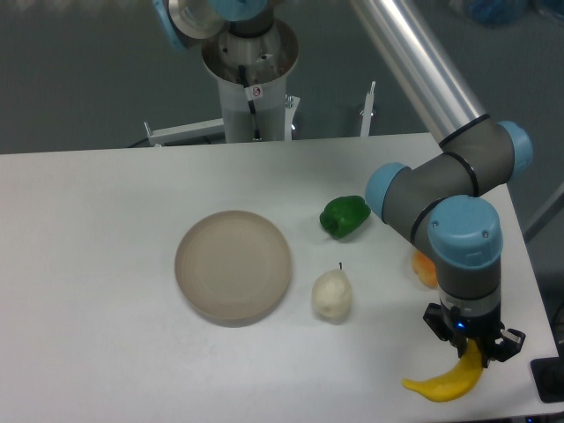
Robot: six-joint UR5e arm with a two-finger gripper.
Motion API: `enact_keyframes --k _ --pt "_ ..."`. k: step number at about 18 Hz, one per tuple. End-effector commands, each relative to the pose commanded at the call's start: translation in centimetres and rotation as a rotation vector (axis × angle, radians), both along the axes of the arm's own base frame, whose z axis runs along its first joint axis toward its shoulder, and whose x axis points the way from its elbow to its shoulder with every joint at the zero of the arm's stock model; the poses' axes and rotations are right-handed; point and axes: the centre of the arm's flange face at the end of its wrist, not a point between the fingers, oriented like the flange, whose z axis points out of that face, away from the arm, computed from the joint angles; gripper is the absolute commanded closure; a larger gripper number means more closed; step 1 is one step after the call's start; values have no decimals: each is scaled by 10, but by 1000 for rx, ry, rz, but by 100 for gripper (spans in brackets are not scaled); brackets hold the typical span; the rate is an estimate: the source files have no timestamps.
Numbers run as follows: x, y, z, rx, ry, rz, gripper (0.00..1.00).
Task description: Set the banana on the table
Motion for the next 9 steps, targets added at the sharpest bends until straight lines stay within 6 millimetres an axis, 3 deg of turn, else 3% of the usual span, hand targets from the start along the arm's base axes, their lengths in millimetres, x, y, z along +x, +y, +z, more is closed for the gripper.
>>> enact_keyframes --k 9 --pt "1 0 0 10 -9 16 66"
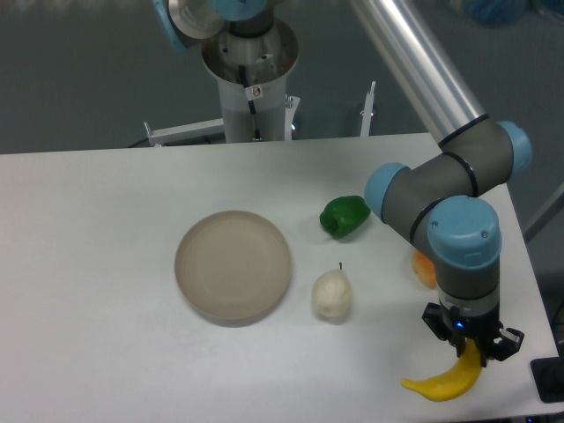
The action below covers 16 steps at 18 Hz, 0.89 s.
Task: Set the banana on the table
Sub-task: 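Lower the held banana toward the table beside the pear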
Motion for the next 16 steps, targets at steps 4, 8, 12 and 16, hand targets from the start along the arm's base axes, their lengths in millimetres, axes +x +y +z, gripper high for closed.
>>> enact_keyframes --k 4,8,12,16 --pt "9 -3 -14 0 -31 67 66" --pt "23 1 -20 28 -68 187 66" --pt "33 -9 -35 46 -128 315 66" --pt "33 -22 -50 47 -163 431 65"
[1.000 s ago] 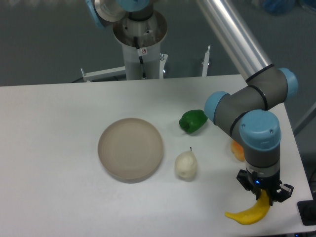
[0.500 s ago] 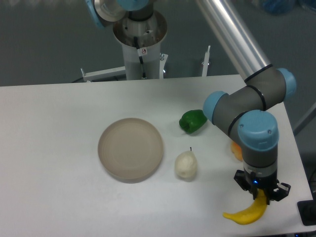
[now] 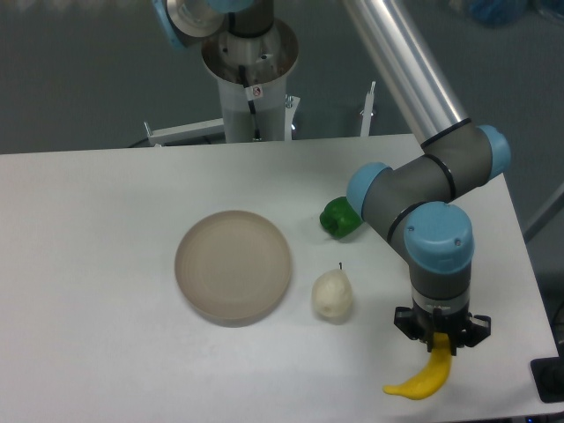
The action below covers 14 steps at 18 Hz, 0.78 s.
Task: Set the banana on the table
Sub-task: 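Lower the held banana toward the table beside the pear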
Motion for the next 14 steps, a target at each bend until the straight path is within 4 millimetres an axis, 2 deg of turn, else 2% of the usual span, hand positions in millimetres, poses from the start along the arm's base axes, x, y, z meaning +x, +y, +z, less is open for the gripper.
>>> enact_keyframes --k 3,6,8,14 --pt "-1 -16 -16 -19 -33 43 65" --pt "-1 -21 -25 -27 -49 68 65" --pt "5 -26 -40 -44 -69 74 65" --pt "8 -31 -47 -55 -83 85 65"
